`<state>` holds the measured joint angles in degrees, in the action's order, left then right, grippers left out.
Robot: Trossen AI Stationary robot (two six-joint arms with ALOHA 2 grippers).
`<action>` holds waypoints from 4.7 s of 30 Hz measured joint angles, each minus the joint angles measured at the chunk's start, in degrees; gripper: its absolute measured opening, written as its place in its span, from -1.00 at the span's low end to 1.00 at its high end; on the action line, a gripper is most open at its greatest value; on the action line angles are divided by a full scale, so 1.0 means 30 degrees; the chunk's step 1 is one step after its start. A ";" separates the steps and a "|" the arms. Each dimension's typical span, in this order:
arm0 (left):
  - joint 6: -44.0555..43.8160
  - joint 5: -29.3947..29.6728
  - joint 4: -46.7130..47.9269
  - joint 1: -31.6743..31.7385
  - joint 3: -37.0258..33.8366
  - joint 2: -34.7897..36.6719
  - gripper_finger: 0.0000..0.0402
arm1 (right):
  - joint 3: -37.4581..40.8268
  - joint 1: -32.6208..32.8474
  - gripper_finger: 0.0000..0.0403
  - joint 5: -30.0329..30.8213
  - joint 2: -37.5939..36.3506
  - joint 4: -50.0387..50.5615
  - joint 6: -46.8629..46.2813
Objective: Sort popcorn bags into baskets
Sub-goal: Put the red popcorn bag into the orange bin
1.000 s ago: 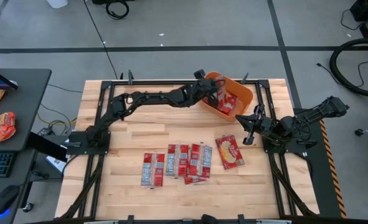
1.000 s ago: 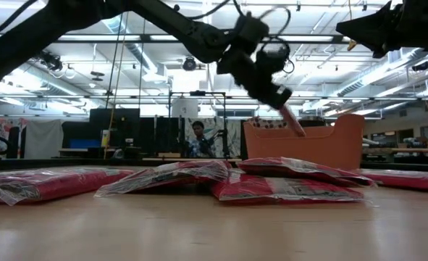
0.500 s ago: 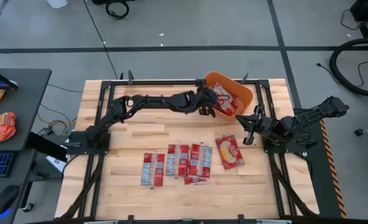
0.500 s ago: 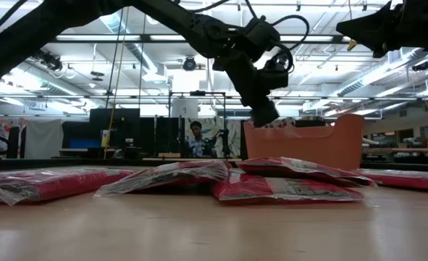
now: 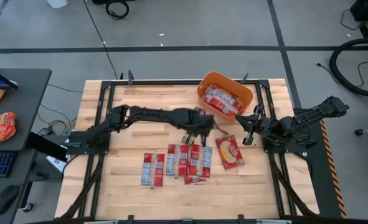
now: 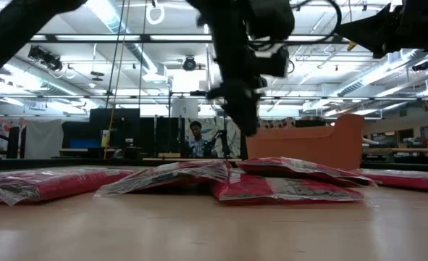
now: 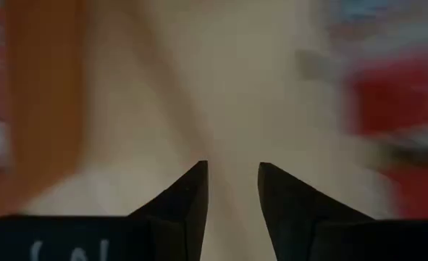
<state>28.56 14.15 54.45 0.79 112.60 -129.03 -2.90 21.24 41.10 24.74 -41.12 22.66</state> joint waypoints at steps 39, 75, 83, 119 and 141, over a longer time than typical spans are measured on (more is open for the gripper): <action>-1.3465 0.4713 -0.3124 -0.7859 -1.0234 0.6694 -0.38 | -0.3751 0.0317 -0.73 -0.5646 0.8556 0.5575 -0.7207; -0.5119 0.5296 -1.4428 -0.5927 -1.5320 0.7656 -0.38 | -1.4558 0.0318 0.13 -1.1006 1.8931 3.4487 -1.9366; -0.4790 0.5297 -1.3303 -0.5046 -1.5314 0.7656 -0.38 | -1.2825 0.0324 0.13 -0.9542 1.9079 3.2862 -1.8711; -0.6317 0.2813 -1.8420 -0.5769 -2.0532 1.0963 -0.38 | -1.5524 0.2641 0.00 -0.4978 2.1782 2.3975 -1.3017; -0.6446 0.2565 -1.9726 -0.5841 -2.0524 1.0847 -0.38 | -1.5446 0.6512 0.00 -0.0342 2.5882 2.1402 -1.5199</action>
<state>9.22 21.85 -4.73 -16.73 51.03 -96.49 -49.23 40.78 40.07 102.39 23.08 -22.94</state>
